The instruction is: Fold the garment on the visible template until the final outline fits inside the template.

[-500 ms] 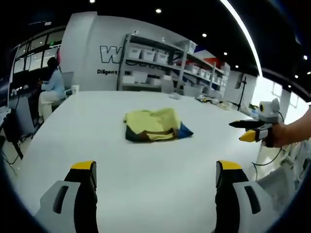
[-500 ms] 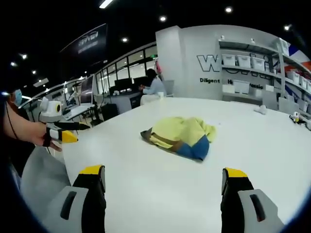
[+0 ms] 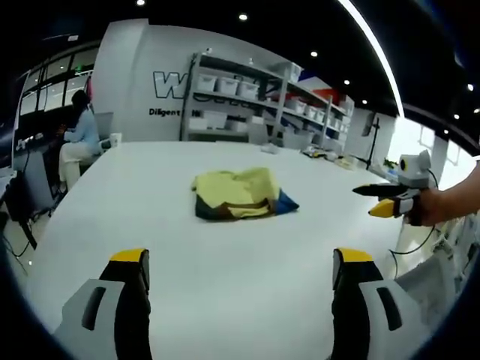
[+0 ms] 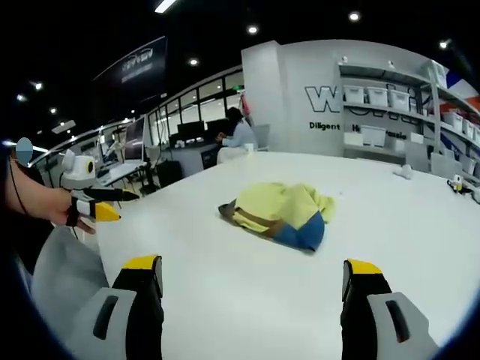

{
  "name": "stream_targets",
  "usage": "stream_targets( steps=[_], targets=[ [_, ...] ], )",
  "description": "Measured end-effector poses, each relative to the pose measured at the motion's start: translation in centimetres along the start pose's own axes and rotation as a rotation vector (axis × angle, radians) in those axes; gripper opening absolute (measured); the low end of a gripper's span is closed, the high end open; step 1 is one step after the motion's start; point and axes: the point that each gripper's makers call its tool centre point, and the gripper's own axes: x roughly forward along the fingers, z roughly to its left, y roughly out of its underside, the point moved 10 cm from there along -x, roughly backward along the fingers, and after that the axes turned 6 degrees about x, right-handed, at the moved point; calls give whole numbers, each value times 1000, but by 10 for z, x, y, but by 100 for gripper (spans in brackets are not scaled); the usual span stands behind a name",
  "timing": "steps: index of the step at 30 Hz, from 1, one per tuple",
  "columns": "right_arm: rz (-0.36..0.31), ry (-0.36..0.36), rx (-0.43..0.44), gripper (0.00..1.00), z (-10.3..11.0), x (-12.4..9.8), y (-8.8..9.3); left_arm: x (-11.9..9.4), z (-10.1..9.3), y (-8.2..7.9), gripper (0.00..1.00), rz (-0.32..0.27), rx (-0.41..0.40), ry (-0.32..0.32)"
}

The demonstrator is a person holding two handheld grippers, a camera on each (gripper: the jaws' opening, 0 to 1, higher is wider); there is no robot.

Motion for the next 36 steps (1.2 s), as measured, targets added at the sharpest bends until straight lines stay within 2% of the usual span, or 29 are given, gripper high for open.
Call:
stream_targets(
  steps=[36],
  targets=[
    [-7,8,-3,98,1,1,0,-1,2,0,97,-3,0,-11]
  ],
)
